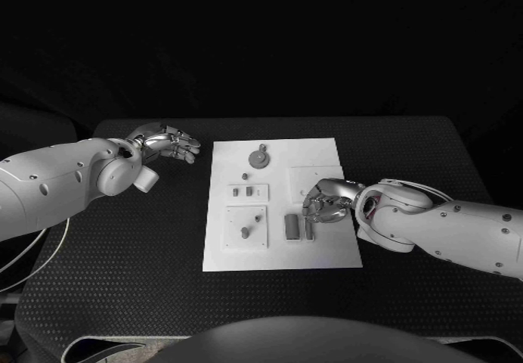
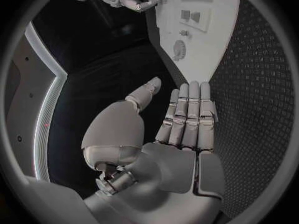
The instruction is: Assemble the parts on the task board
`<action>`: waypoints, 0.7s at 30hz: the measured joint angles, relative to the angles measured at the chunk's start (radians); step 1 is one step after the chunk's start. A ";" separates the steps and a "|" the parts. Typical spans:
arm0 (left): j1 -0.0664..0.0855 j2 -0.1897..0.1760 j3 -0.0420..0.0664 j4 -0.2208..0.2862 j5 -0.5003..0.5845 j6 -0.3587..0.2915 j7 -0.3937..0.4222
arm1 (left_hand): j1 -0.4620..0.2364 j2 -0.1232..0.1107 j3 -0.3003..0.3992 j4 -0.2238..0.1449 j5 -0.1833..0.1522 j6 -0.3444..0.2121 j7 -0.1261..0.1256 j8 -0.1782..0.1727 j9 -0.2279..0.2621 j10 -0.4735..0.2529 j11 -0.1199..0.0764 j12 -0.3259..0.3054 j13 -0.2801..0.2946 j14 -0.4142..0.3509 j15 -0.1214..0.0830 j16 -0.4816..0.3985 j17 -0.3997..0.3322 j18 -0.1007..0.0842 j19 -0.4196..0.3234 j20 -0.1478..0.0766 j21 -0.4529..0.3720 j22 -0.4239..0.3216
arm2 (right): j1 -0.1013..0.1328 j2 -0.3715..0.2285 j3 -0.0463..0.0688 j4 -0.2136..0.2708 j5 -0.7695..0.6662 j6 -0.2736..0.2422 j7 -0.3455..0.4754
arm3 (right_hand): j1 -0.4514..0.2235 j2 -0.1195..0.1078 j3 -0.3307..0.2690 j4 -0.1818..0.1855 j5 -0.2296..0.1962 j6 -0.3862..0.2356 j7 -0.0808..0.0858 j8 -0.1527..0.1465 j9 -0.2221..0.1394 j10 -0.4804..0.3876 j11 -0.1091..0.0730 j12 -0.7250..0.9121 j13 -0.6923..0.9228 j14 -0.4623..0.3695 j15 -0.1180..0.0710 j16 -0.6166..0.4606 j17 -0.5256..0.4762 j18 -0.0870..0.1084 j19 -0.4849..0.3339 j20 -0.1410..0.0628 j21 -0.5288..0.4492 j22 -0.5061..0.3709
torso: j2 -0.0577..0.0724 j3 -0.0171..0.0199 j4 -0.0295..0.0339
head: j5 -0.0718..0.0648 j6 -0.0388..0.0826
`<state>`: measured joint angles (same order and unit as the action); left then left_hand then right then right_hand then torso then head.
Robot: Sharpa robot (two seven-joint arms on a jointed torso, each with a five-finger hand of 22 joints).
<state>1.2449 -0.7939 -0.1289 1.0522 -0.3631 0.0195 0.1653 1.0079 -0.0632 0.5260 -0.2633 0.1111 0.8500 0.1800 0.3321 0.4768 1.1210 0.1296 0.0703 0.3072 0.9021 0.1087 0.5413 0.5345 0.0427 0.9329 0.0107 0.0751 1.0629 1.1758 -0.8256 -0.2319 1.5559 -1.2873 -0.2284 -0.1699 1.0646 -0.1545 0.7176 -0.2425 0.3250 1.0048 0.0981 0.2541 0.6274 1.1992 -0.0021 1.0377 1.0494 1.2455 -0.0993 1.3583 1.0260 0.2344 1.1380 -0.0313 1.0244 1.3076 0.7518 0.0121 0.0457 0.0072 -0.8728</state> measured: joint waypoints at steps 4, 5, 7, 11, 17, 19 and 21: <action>0.000 0.000 0.000 0.000 0.000 0.000 0.000 | 0.000 0.000 0.000 0.000 0.000 0.000 0.000 0.000 0.000 0.000 0.000 0.000 0.000 0.000 0.000 0.000 0.000 0.000 0.000 0.000 0.000 0.000 | 0.000 0.000 0.001 0.003 -0.001 0.004 0.006 | 0.009 0.034 0.000 -0.025 -0.001 0.029 -0.008 0.019 0.009 0.006 -0.006 0.000 -0.003 0.005 -0.002 0.000 0.002 0.000 0.001 0.001 0.000 0.000 | 0.000 0.0001 0.0000 | 0.000 0.000; 0.000 0.000 0.000 0.000 0.000 0.000 0.000 | 0.000 0.000 0.000 0.000 0.000 0.000 0.000 0.000 0.000 0.000 0.000 0.000 0.000 0.000 0.000 0.000 0.000 0.000 0.000 0.000 0.000 0.000 | 0.000 0.001 0.001 0.003 -0.001 0.005 0.007 | 0.011 0.038 0.002 -0.028 -0.001 0.033 -0.009 0.019 0.011 0.007 -0.007 0.000 -0.003 0.006 -0.001 0.000 0.002 0.000 0.000 0.000 0.000 0.000 | 0.000 0.0002 0.0000 | 0.000 0.000; 0.000 0.000 0.000 0.000 0.000 0.001 0.000 | 0.000 0.000 0.000 0.000 0.000 0.000 0.000 0.000 0.000 0.000 0.000 0.000 0.000 0.000 0.000 0.000 0.000 0.000 0.000 0.000 0.000 0.000 | 0.000 0.001 0.001 0.003 -0.002 0.006 0.011 | 0.018 0.045 0.000 -0.033 -0.001 0.035 -0.009 0.023 0.012 0.006 -0.008 0.000 -0.004 0.007 -0.001 0.000 0.004 0.000 -0.001 -0.001 0.000 0.000 | 0.000 0.0004 0.0000 | 0.000 0.000; 0.000 0.000 0.000 0.000 0.000 0.001 0.000 | 0.000 0.000 0.000 0.000 0.000 0.000 0.000 0.000 0.000 0.000 0.000 0.000 0.000 0.000 0.000 0.000 0.000 0.000 0.000 0.000 0.000 0.000 | 0.000 0.000 0.001 0.004 -0.003 0.006 0.016 | 0.019 0.053 0.001 -0.039 -0.004 0.053 -0.013 0.031 0.016 0.007 -0.014 0.000 -0.005 0.010 -0.004 0.000 0.006 0.000 -0.004 -0.001 0.000 0.000 | 0.000 0.0006 0.0000 | 0.000 0.000; 0.000 0.001 0.000 -0.001 0.000 0.001 -0.001 | 0.000 0.000 0.000 0.000 0.000 0.000 0.000 0.000 0.000 0.000 0.000 0.000 0.000 0.000 0.000 0.000 0.000 0.000 0.000 0.000 0.000 0.000 | -0.001 -0.001 0.001 0.004 -0.005 0.006 0.025 | 0.020 0.055 0.001 -0.039 -0.004 0.070 -0.025 0.045 0.025 0.009 -0.023 0.000 -0.006 0.011 -0.004 0.000 0.010 0.000 -0.004 -0.001 0.000 0.000 | 0.000 0.0010 -0.0005 | -0.001 0.000; 0.000 0.001 0.000 -0.001 0.000 0.001 -0.001 | 0.000 0.000 0.000 0.000 0.000 0.000 0.000 0.000 0.000 0.000 0.000 0.000 0.000 0.000 0.000 0.000 0.001 0.000 0.000 0.000 0.000 0.000 | -0.001 -0.001 0.001 0.004 -0.006 0.005 0.028 | 0.023 0.058 0.001 -0.039 -0.004 0.070 -0.025 0.045 0.026 0.009 -0.023 0.000 -0.006 0.011 -0.004 0.000 0.010 0.000 -0.004 -0.001 0.000 0.000 | 0.000 0.0011 -0.0006 | -0.001 0.000; 0.000 0.001 0.000 -0.001 0.000 0.001 -0.001 | 0.000 0.000 0.000 0.000 0.000 0.000 0.000 0.000 0.000 0.000 0.000 0.000 0.000 0.000 0.000 0.000 0.001 0.000 0.000 0.000 0.000 0.000 | -0.001 -0.002 0.001 0.003 -0.006 0.005 0.030 | 0.023 0.058 0.001 -0.040 -0.004 0.073 -0.028 0.045 0.026 0.009 -0.023 0.000 -0.006 0.011 -0.004 0.004 0.011 0.000 -0.004 -0.001 0.000 0.000 | 0.000 0.0011 -0.0006 | -0.001 0.000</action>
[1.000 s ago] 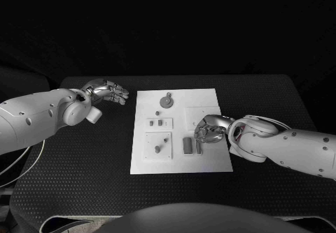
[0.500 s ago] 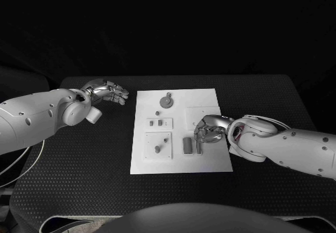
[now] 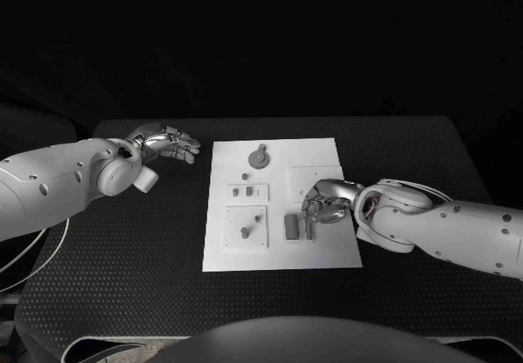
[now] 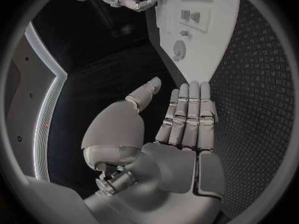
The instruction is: Assemble the parts on the task board
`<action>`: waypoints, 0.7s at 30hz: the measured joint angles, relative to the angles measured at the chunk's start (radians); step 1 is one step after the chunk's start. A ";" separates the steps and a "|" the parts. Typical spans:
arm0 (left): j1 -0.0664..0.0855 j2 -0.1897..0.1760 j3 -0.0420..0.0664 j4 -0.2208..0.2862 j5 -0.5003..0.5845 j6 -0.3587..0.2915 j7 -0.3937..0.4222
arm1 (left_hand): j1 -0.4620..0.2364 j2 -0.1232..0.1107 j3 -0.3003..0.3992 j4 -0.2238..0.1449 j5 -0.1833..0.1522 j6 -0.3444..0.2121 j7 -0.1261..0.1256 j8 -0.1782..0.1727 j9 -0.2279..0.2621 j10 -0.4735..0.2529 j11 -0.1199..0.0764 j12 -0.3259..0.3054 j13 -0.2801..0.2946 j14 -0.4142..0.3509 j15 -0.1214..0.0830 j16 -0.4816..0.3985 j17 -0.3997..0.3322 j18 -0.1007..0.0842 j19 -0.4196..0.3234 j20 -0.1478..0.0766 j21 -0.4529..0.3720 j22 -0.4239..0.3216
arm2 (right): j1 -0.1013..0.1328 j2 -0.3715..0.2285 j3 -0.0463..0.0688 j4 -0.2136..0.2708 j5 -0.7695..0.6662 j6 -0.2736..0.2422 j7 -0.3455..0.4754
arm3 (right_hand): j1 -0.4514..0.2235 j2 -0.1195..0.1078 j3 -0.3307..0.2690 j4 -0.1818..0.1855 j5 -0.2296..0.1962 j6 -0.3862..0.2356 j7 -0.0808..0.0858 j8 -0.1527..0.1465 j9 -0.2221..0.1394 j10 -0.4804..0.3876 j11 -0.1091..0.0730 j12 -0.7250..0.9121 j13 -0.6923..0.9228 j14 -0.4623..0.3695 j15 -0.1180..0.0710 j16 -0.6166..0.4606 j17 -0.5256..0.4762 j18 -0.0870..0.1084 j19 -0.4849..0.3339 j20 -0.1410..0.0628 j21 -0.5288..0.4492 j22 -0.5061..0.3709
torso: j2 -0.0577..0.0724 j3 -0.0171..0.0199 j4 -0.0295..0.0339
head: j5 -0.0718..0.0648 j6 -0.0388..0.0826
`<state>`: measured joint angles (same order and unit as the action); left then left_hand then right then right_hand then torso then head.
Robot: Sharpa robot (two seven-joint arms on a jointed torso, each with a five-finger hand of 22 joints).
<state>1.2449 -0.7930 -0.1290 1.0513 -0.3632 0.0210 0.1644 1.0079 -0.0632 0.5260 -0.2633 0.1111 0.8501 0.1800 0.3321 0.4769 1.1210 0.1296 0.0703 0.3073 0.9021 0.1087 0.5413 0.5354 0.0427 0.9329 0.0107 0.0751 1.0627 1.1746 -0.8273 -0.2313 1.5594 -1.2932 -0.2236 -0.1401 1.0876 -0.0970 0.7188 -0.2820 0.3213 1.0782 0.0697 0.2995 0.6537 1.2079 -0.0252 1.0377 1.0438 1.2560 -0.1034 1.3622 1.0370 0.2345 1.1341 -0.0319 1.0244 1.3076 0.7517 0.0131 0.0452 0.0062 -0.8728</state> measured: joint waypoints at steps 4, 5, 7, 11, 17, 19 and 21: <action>0.000 0.000 0.000 0.000 0.000 0.000 0.000 | 0.000 0.000 0.000 0.000 0.000 0.000 0.000 0.000 0.000 0.000 0.000 0.000 0.000 0.000 0.000 0.000 0.000 0.000 0.000 0.000 0.000 0.000 | -0.001 -0.002 0.000 0.000 0.002 -0.002 0.006 | 0.001 0.001 0.000 0.000 0.000 0.000 0.000 0.000 0.003 0.000 0.000 0.000 -0.001 0.003 -0.003 0.000 0.002 0.000 0.000 0.000 0.000 0.000 | 0.000 -0.0004 -0.0002 | -0.001 0.000; 0.000 0.000 0.000 -0.001 0.000 0.001 0.000 | 0.000 0.000 0.000 0.000 0.000 0.000 0.000 0.000 0.000 0.000 0.000 0.000 0.000 0.000 0.000 0.000 0.000 0.000 0.000 0.000 0.000 0.000 | -0.001 -0.002 0.000 0.000 0.003 -0.002 0.007 | 0.001 0.002 0.000 0.000 0.000 0.000 0.000 0.000 0.003 0.000 0.000 0.000 -0.001 0.004 -0.003 0.000 0.002 0.000 0.000 0.000 0.000 0.000 | 0.000 -0.0004 -0.0002 | -0.001 0.000; 0.000 0.001 0.000 -0.001 0.000 0.001 0.000 | 0.000 0.000 0.000 0.000 0.000 0.000 0.000 0.000 -0.001 0.000 0.000 0.000 0.000 0.000 0.000 0.000 0.000 0.000 0.000 0.000 0.000 0.000 | -0.002 -0.003 -0.001 0.000 0.005 -0.004 0.010 | -0.003 0.005 0.000 0.000 0.000 0.000 0.000 0.001 0.003 0.000 0.000 0.000 -0.001 0.004 -0.003 0.000 0.002 0.000 0.000 0.000 0.000 0.000 | 0.000 -0.0005 -0.0002 | -0.002 0.000; 0.000 0.002 0.000 -0.001 0.000 0.002 0.000 | 0.000 0.000 0.000 0.000 0.000 0.000 0.000 0.000 -0.001 0.000 0.000 0.000 -0.001 0.000 0.000 0.000 0.000 0.000 0.000 0.000 0.000 0.000 | -0.003 -0.004 -0.002 0.000 0.020 -0.013 0.018 | -0.003 0.005 0.000 0.000 0.000 0.002 -0.002 0.005 0.003 0.000 0.000 0.000 -0.001 0.004 -0.003 0.000 0.003 0.000 0.000 0.000 0.000 0.000 | 0.000 -0.0004 -0.0001 | -0.002 0.000; 0.000 0.002 0.000 -0.002 0.000 0.003 0.000 | 0.000 0.000 0.000 0.000 0.000 0.000 0.000 0.000 -0.001 0.000 0.000 0.000 -0.001 0.000 0.000 0.000 0.001 0.000 0.000 0.000 0.000 0.000 | -0.004 -0.009 -0.003 0.000 0.058 -0.037 0.034 | 0.003 0.010 0.000 0.000 0.000 0.008 -0.002 0.009 0.006 0.004 -0.004 0.000 -0.001 0.004 -0.003 0.000 0.004 0.000 0.000 0.000 0.000 0.000 | 0.000 -0.0008 0.0004 | -0.002 0.000; 0.000 0.003 0.000 -0.002 0.000 0.003 0.000 | 0.000 0.000 0.000 0.000 0.000 0.000 0.000 0.000 -0.001 0.000 0.000 0.000 -0.001 0.000 0.000 0.000 0.001 0.000 0.000 0.000 0.000 0.000 | -0.004 -0.011 -0.003 0.002 0.068 -0.045 0.039 | 0.003 0.010 0.000 0.000 0.000 0.009 -0.001 0.009 0.006 0.004 -0.004 0.000 -0.001 0.002 -0.006 0.000 0.003 0.000 0.000 0.000 0.000 0.000 | 0.000 -0.0009 0.0005 | -0.002 0.000; 0.000 0.003 0.000 -0.002 0.000 0.003 0.000 | 0.000 0.000 0.000 0.000 0.000 0.000 0.000 0.000 -0.001 0.000 0.000 0.000 -0.001 0.000 0.000 0.000 0.001 0.000 0.000 0.000 0.000 0.000 | -0.004 -0.013 -0.003 0.005 0.080 -0.054 0.046 | 0.003 0.010 0.000 0.000 0.000 0.009 -0.001 0.009 0.006 0.004 -0.004 0.000 -0.001 0.001 -0.006 0.000 0.002 0.000 0.000 0.000 0.000 0.000 | 0.000 -0.0010 0.0007 | -0.002 0.000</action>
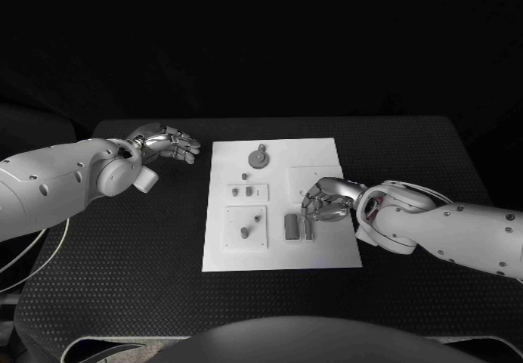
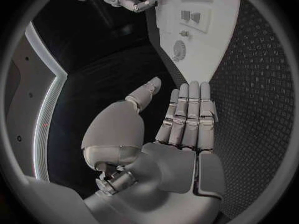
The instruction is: Assemble the parts on the task board
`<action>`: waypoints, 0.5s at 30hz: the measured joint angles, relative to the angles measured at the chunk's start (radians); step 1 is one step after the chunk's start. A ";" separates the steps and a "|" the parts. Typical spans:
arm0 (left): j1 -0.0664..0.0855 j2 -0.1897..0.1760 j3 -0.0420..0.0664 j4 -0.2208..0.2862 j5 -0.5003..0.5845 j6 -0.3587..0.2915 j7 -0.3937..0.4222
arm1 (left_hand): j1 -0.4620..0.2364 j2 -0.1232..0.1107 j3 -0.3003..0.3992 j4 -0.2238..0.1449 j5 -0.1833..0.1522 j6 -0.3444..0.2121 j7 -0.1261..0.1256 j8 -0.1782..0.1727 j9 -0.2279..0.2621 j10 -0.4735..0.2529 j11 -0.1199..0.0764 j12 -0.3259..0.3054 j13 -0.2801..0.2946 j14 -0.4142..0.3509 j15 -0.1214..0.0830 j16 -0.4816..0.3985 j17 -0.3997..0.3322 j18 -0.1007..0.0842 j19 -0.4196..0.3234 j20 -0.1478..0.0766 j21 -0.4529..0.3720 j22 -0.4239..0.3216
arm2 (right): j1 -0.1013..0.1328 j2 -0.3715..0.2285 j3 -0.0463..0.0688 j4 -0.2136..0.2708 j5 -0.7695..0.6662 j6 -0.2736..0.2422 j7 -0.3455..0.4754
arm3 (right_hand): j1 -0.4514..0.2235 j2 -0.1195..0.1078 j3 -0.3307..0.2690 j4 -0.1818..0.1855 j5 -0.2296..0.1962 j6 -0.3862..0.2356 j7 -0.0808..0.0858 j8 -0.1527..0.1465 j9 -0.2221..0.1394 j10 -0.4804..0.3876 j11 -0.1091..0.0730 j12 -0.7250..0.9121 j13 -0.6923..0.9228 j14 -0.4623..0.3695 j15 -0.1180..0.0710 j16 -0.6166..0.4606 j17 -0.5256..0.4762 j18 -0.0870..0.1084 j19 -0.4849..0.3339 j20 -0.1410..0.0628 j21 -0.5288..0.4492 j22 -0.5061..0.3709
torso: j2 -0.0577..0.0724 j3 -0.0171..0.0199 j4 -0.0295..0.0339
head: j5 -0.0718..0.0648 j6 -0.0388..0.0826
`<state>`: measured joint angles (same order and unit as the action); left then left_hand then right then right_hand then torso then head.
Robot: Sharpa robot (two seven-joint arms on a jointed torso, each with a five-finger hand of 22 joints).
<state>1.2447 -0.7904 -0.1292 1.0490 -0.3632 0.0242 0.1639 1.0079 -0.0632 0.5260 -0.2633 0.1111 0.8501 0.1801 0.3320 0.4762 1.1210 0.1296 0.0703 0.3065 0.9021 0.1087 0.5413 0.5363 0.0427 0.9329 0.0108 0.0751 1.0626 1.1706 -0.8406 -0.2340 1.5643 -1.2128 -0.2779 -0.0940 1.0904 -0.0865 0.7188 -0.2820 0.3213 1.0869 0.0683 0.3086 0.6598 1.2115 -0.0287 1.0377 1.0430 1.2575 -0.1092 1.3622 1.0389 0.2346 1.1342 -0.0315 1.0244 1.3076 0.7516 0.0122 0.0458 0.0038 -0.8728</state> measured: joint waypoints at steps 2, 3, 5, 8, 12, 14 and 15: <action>0.000 0.000 0.000 0.000 0.000 0.000 0.000 | 0.000 0.000 0.000 0.000 0.000 0.000 0.000 0.000 0.000 0.000 0.000 0.000 0.000 0.000 0.000 0.000 0.000 0.000 0.000 0.000 0.000 0.000 | 0.000 -0.002 0.000 0.001 0.008 -0.008 0.005 | 0.000 0.000 0.000 0.000 0.000 0.000 0.000 0.000 0.000 0.000 0.000 0.000 0.000 0.000 0.000 0.000 0.000 0.000 0.000 0.000 0.000 0.000 | 0.000 -0.0001 0.0004 | 0.001 0.000; 0.000 0.000 0.000 0.000 0.000 0.001 0.000 | 0.000 0.000 0.000 0.000 0.000 0.000 0.000 0.000 0.000 0.000 0.000 0.000 0.000 0.000 0.000 0.000 0.000 0.000 0.000 0.000 0.000 0.000 | 0.000 -0.002 0.000 0.001 0.013 -0.012 0.008 | 0.000 0.000 0.000 0.000 0.000 0.000 0.000 0.000 0.000 0.000 0.000 0.000 0.000 0.000 0.000 0.000 0.000 0.000 0.000 0.000 0.000 0.000 | 0.000 -0.0001 0.0004 | 0.001 0.000; 0.000 0.000 0.000 0.000 0.000 0.001 0.000 | 0.000 0.000 0.000 0.000 0.000 0.000 0.000 0.000 0.000 0.000 0.000 0.000 0.000 0.000 0.000 0.000 0.000 0.000 0.000 0.000 0.000 0.000 | 0.000 -0.003 0.000 0.000 0.018 -0.017 0.012 | 0.000 0.000 0.000 0.000 0.000 0.000 0.000 0.000 0.000 0.000 0.000 0.000 0.000 0.000 0.000 0.000 0.000 0.000 0.000 0.000 0.000 0.000 | 0.000 -0.0001 0.0004 | 0.001 0.000; 0.000 0.000 0.000 -0.001 0.000 0.002 0.000 | 0.000 0.000 0.000 0.000 0.000 0.000 0.000 0.000 0.000 0.000 0.000 0.000 0.000 0.000 0.000 0.000 0.000 0.000 0.000 0.000 0.000 0.001 | 0.000 -0.004 0.000 -0.002 0.025 -0.022 0.016 | 0.000 0.000 0.000 0.000 0.000 0.000 0.000 0.000 0.000 0.000 0.000 0.000 0.000 0.000 0.000 0.000 0.000 0.000 0.000 0.000 0.000 0.000 | 0.000 -0.0001 0.0004 | 0.001 0.000; 0.000 0.000 0.000 -0.001 0.000 0.003 -0.001 | 0.000 0.000 0.000 0.000 0.000 0.000 0.000 0.000 0.000 0.000 0.000 0.000 0.000 0.000 0.000 0.000 0.001 0.000 0.000 0.000 0.000 0.001 | 0.000 -0.008 0.000 -0.004 0.026 -0.021 0.017 | 0.000 0.000 0.000 0.000 0.000 0.000 0.000 0.000 0.000 0.000 0.000 0.000 0.000 0.000 0.000 0.000 0.000 0.000 -0.001 0.001 0.000 0.000 | 0.000 -0.0006 0.0004 | 0.001 0.000; 0.000 0.000 0.000 -0.001 0.000 0.003 -0.001 | 0.000 0.000 0.000 0.000 0.000 0.000 0.000 0.000 0.000 0.000 0.000 0.000 0.000 0.000 0.000 0.000 0.001 0.000 0.000 0.000 0.000 0.001 | 0.000 -0.009 0.000 -0.004 0.025 -0.019 0.017 | 0.000 0.000 0.000 0.000 0.000 0.000 0.000 0.000 0.000 0.000 0.000 0.000 -0.001 0.000 0.000 0.000 0.000 0.000 -0.001 0.002 0.000 0.000 | 0.000 -0.0007 0.0002 | 0.001 0.000; 0.000 0.000 0.000 -0.001 0.000 0.003 -0.001 | 0.000 0.000 0.000 0.000 0.000 0.000 0.000 0.000 0.000 0.000 0.000 0.000 0.000 0.000 0.000 0.000 0.001 0.000 0.000 0.000 0.000 0.001 | 0.000 -0.009 0.000 -0.004 0.024 -0.017 0.017 | 0.000 0.000 0.000 0.000 0.000 0.000 0.000 0.000 0.000 0.000 0.000 0.000 -0.001 0.000 0.000 0.000 0.001 0.000 -0.001 0.002 0.000 0.000 | 0.000 -0.0007 0.0001 | 0.001 0.000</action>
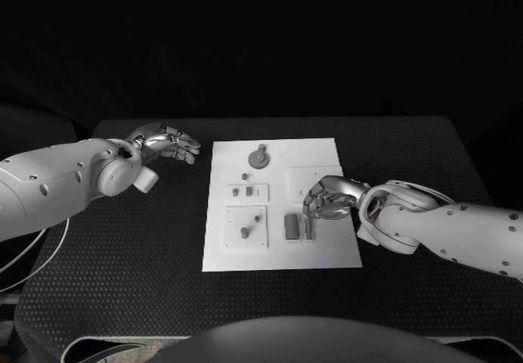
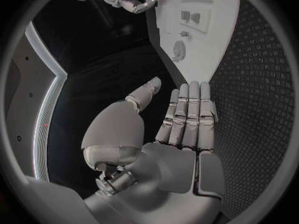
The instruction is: Assemble the parts on the task board
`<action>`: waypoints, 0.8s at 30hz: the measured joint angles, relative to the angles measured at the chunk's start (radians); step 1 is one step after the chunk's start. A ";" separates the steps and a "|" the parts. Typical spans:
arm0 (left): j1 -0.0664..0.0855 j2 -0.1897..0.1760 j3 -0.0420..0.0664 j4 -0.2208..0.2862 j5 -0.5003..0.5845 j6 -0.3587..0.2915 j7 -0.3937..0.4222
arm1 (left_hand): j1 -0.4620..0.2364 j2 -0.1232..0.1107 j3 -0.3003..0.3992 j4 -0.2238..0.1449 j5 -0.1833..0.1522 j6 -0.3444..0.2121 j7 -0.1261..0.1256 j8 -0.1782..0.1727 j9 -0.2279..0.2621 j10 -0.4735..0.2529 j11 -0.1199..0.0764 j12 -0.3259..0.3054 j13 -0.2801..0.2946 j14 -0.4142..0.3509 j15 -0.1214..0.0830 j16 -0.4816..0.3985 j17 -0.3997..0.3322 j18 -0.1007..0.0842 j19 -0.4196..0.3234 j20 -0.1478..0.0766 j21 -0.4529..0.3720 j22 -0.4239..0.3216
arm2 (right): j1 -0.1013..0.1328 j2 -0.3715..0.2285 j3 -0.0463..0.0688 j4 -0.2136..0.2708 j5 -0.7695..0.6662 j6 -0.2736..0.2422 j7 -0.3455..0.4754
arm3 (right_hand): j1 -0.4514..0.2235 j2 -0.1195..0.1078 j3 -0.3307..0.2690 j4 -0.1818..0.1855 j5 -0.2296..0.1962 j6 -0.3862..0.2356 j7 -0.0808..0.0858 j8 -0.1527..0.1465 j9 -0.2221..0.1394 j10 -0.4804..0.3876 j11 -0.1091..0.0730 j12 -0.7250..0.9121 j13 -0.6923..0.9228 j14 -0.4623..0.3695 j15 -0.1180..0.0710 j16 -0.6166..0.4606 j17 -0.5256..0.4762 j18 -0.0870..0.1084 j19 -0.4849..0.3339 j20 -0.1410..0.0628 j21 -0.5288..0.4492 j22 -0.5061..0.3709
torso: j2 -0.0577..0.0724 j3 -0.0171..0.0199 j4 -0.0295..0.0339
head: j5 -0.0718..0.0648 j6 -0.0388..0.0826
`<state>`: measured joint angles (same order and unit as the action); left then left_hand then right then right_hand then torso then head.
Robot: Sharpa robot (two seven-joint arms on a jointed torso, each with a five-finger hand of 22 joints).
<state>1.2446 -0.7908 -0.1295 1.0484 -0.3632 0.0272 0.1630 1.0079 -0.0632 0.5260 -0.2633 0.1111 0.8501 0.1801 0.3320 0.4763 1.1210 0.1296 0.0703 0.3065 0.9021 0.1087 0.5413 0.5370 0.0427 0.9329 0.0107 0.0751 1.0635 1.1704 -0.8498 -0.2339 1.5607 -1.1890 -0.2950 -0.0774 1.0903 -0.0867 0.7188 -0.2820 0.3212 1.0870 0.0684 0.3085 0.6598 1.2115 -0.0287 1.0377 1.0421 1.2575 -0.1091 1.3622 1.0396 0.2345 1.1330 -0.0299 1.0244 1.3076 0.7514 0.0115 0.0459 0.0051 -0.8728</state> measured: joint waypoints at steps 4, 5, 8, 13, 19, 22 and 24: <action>0.000 0.000 0.000 0.000 0.000 0.000 0.000 | 0.000 0.000 0.000 0.000 0.000 0.000 0.000 0.000 0.000 0.000 0.000 0.000 0.000 0.000 0.000 0.000 0.000 0.000 0.000 0.000 0.000 0.000 | 0.000 0.000 0.000 0.000 -0.007 0.012 -0.002 | 0.000 0.000 0.000 0.000 0.000 0.000 0.000 0.000 0.000 0.000 0.000 0.000 0.000 0.000 0.000 0.000 0.000 0.000 0.000 0.000 0.000 0.000 | 0.000 0.0005 -0.0003 | 0.000 0.000; 0.000 0.000 0.000 0.000 0.000 0.001 0.000 | 0.000 0.000 0.000 0.000 0.000 0.000 0.000 0.000 0.000 0.000 0.000 0.000 0.000 0.000 0.000 0.000 0.000 0.000 0.000 0.000 0.000 0.000 | -0.001 0.000 0.000 -0.001 -0.010 0.017 -0.002 | 0.000 0.000 0.000 0.000 0.000 0.000 0.000 0.000 0.000 0.000 0.000 0.000 0.000 0.000 0.000 0.000 0.000 0.000 0.000 0.000 0.000 0.000 | 0.000 0.0006 -0.0004 | 0.000 0.000; 0.000 0.000 0.000 0.000 0.000 0.001 0.000 | 0.000 0.000 0.000 0.000 0.000 0.000 0.000 0.000 0.000 0.000 0.000 0.000 0.000 0.000 0.000 0.000 0.000 0.000 0.000 0.000 0.000 0.000 | -0.001 0.000 0.000 -0.004 -0.016 0.026 -0.004 | 0.000 0.000 0.000 0.000 0.000 0.000 0.000 0.000 0.000 0.000 0.000 0.000 0.000 0.000 0.000 0.000 0.000 0.000 0.000 0.000 0.000 0.000 | 0.000 0.0006 -0.0006 | 0.000 0.000; 0.000 0.000 0.000 0.000 0.000 0.001 -0.001 | 0.000 0.000 0.000 0.000 0.000 0.000 0.000 0.000 0.000 0.000 0.000 0.000 0.000 0.000 0.000 0.000 0.001 0.000 0.000 0.000 0.000 0.000 | -0.004 0.002 0.000 -0.010 -0.026 0.035 -0.006 | 0.000 0.000 0.000 0.000 0.000 0.000 0.000 0.000 0.000 0.000 0.000 0.000 0.000 0.000 0.000 0.000 0.000 0.000 0.000 0.000 0.000 0.000 | 0.000 0.0006 -0.0009 | -0.001 0.000; 0.000 0.000 0.000 0.000 0.000 0.002 -0.001 | 0.000 0.000 0.000 0.000 0.000 0.000 0.000 0.000 0.000 0.000 0.000 0.000 -0.001 0.000 0.000 -0.001 0.001 0.000 0.000 0.000 0.000 0.000 | -0.005 0.006 0.000 -0.015 -0.040 0.039 -0.007 | 0.000 0.000 0.000 0.000 0.000 0.000 0.000 0.000 -0.001 0.000 0.000 0.000 0.000 0.000 0.000 0.000 0.000 0.000 0.000 0.000 0.000 0.000 | 0.000 0.0007 -0.0009 | -0.003 0.000; 0.000 0.000 0.000 0.000 0.000 0.002 -0.001 | 0.000 0.000 0.000 0.000 0.000 0.000 0.000 0.000 -0.001 0.000 0.000 0.000 -0.001 0.000 0.000 -0.004 0.001 0.000 0.000 0.000 0.000 0.000 | -0.008 0.006 0.001 -0.019 -0.049 0.040 -0.007 | 0.000 0.000 0.000 0.000 0.000 0.001 0.001 0.000 -0.001 0.000 0.000 0.000 0.000 0.000 0.001 0.000 0.000 0.000 0.000 0.000 0.000 0.000 | 0.000 0.0008 -0.0007 | -0.003 0.000; 0.000 0.000 0.000 0.000 0.000 0.002 -0.001 | 0.000 0.000 0.000 0.000 0.000 0.000 0.000 0.000 -0.001 0.000 0.000 0.000 -0.001 0.000 0.000 -0.004 0.001 0.000 0.000 0.000 0.000 0.000 | -0.012 0.007 0.001 -0.023 -0.055 0.040 -0.008 | 0.000 0.000 0.000 0.000 0.000 0.002 0.002 0.000 -0.001 0.000 0.000 0.000 0.000 0.000 0.001 0.000 0.000 0.000 0.000 0.000 0.000 0.000 | 0.000 0.0008 -0.0006 | -0.003 0.000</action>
<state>1.2446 -0.7910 -0.1298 1.0487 -0.3633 0.0293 0.1621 1.0079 -0.0632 0.5260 -0.2633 0.1111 0.8502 0.1801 0.3320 0.4755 1.1210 0.1296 0.0703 0.3057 0.9021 0.1087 0.5373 0.5377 0.0427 0.9329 0.0108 0.0751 1.0633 1.1581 -0.8433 -0.2333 1.5377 -1.2443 -0.2547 -0.0854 1.0902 -0.0869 0.7187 -0.2819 0.3213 1.0888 0.0703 0.3082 0.6591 1.2115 -0.0286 1.0377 1.0422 1.2579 -0.1085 1.3622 1.0391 0.2345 1.1331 -0.0296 1.0244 1.3076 0.7517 0.0123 0.0453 0.0016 -0.8728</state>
